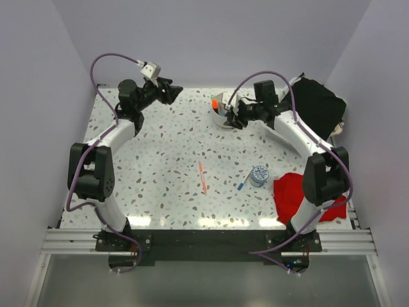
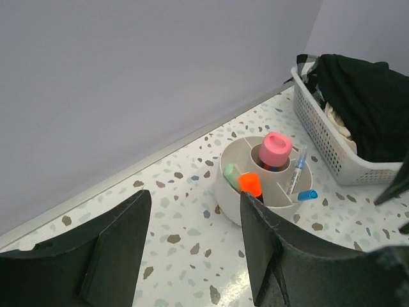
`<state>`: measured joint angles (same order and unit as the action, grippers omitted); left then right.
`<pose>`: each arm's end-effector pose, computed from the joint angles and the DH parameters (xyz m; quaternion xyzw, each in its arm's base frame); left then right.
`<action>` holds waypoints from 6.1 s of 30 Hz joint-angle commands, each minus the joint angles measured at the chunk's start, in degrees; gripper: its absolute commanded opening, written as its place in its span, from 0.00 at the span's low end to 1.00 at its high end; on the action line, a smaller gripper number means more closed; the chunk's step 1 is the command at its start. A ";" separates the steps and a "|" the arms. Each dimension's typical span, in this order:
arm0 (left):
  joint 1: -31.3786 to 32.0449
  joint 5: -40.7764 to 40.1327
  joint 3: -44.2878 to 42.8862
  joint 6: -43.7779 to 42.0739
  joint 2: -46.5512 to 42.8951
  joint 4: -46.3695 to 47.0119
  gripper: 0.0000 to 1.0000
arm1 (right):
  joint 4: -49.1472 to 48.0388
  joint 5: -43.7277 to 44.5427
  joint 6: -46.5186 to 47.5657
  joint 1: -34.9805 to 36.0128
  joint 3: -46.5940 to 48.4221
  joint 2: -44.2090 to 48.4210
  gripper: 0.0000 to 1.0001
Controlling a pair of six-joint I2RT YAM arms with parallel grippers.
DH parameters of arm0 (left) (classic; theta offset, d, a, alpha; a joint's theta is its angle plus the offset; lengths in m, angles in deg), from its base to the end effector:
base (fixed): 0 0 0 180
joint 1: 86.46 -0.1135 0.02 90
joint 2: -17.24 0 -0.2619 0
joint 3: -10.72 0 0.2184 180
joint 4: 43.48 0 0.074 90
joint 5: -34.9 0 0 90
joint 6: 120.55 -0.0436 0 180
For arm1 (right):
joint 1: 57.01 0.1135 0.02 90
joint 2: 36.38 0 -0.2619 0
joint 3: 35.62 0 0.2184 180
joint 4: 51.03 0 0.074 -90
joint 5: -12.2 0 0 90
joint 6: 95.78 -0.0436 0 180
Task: Sort the stationery into containers
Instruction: Pick up the pen from the center of the board, then place the pen in the storage box, then pick up the pen from the center of the board.
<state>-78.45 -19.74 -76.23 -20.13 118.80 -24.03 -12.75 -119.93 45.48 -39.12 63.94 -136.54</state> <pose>0.3856 -0.0797 0.3242 0.2100 0.6492 -0.3152 0.6596 0.3406 0.1407 0.3023 -0.6054 0.6052 0.1950 0.4788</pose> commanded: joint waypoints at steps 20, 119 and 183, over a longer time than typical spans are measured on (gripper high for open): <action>-5.19 -22.08 10.18 -11.21 -17.00 -37.14 0.67 | 11.71 0.10 -34.22 17.78 5.43 -11.99 0.38; -1.51 -11.36 -7.22 -23.69 -4.79 -39.53 0.64 | -77.61 53.03 -50.47 4.17 -13.22 -5.30 0.00; -1.51 -20.24 13.87 -13.32 -17.54 -31.79 1.00 | 34.09 14.26 56.66 11.46 -17.34 7.70 0.61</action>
<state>-79.95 -38.06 -61.43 -32.92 101.97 -56.53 17.11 -107.01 93.63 -28.03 45.08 -127.92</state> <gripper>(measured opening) 0.997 0.621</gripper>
